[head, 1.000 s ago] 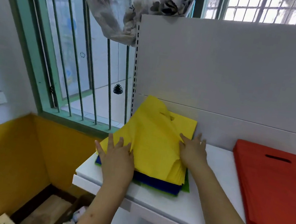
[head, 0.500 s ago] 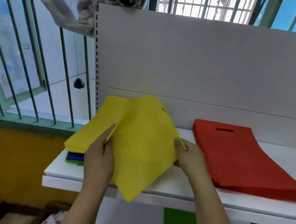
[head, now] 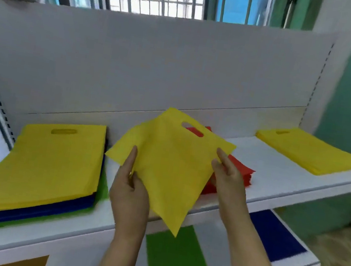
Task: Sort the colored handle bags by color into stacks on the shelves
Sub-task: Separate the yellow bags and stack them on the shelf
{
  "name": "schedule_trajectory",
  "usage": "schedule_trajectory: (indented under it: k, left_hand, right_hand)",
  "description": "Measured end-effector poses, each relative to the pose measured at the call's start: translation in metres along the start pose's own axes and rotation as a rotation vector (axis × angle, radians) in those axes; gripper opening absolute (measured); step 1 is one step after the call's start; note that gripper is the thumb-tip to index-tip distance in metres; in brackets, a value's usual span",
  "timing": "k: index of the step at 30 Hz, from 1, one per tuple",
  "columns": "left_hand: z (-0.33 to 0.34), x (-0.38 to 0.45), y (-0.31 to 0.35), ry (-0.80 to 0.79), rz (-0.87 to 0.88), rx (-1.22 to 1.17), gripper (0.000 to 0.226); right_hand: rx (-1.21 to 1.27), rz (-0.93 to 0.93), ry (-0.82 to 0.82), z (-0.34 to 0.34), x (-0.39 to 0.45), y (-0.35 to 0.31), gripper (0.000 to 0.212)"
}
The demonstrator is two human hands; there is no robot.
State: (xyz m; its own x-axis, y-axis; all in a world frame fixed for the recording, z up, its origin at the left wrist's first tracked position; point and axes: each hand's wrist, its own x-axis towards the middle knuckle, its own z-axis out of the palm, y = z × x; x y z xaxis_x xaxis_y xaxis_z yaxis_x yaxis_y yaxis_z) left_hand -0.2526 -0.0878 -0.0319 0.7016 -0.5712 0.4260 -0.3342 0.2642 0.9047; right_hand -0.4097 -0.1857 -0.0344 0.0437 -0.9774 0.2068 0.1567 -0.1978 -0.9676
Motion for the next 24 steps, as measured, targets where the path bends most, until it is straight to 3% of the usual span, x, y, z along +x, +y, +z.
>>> schedule_trajectory:
  k: [4,7,11,13,18,24]
  left_hand:
    - [0.084,-0.023,0.008,-0.063,0.011,0.041,0.053]
    - [0.161,-0.056,0.014,-0.11,0.023,0.001,0.034]
    - [0.259,-0.093,0.023,-0.155,-0.058,0.011,0.026]
    - [0.301,-0.103,0.024,-0.174,-0.094,0.036,0.035]
    - [0.376,-0.099,0.03,-0.216,-0.165,0.128,0.086]
    - [0.438,-0.05,0.011,-0.415,-0.28,0.446,0.082]
  right_hand:
    - [-0.016,-0.031,0.106,-0.091,0.028,-0.006,0.04]
    - [-0.02,-0.051,0.218,-0.175,0.054,-0.001,0.04]
    - [-0.041,-0.042,0.325,-0.271,0.095,0.002,0.042]
    - [-0.098,-0.055,0.335,-0.309,0.119,0.002,0.046]
    - [-0.254,-0.035,0.296,-0.378,0.188,0.001,0.052]
    - [-0.445,-0.03,0.22,-0.429,0.292,0.007,0.054]
